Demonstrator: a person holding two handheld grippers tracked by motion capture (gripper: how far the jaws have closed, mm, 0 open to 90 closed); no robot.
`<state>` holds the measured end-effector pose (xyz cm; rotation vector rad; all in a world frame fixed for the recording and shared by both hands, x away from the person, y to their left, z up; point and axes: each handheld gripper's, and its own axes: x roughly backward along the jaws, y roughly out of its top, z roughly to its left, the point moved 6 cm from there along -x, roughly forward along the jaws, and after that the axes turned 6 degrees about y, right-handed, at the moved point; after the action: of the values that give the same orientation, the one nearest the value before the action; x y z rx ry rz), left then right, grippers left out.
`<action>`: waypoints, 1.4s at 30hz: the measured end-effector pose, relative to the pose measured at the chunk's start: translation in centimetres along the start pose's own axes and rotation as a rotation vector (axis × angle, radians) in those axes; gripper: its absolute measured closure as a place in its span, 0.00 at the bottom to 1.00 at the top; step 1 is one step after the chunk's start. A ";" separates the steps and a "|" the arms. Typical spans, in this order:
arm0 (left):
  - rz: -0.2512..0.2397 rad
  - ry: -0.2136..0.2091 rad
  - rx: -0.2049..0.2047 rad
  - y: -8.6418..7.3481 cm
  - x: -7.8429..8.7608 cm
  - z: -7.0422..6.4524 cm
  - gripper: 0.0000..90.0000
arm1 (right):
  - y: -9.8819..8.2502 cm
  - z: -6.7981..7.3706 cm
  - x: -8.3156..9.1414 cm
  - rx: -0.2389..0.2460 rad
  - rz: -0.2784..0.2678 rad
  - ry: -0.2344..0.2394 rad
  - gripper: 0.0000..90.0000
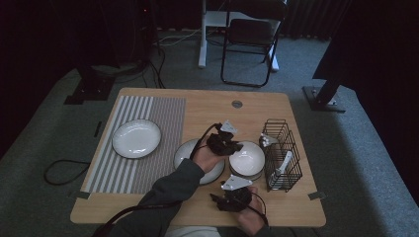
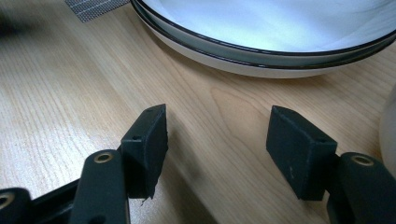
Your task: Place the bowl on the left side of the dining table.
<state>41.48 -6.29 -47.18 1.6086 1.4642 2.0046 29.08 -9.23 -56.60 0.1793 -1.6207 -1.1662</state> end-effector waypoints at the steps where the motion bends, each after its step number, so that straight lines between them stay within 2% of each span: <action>1: -0.005 -0.002 0.000 0.1 0.1 0.0 0.91 | 0.0 0.0 0.0 0.000 0.000 0.000 0.42; 7: -0.016 -0.011 0.006 0.5 0.4 0.0 0.91 | 0.0 0.0 0.0 0.001 -0.001 -0.001 0.42; 19: -0.053 0.016 0.032 1.2 2.0 1.2 0.91 | 0.0 0.0 0.0 0.003 0.000 -0.001 0.42; 32: -0.090 0.034 0.077 1.4 3.9 3.1 0.91 | 0.0 0.0 0.0 0.002 0.000 -0.001 0.42; 42: -0.112 0.075 0.115 1.0 5.6 5.2 0.91 | 0.0 0.0 0.0 0.000 0.000 -0.001 0.42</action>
<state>43.91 -0.16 -43.24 1.4712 1.6857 1.9712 29.09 -9.24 -56.59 0.1788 -1.6214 -1.1658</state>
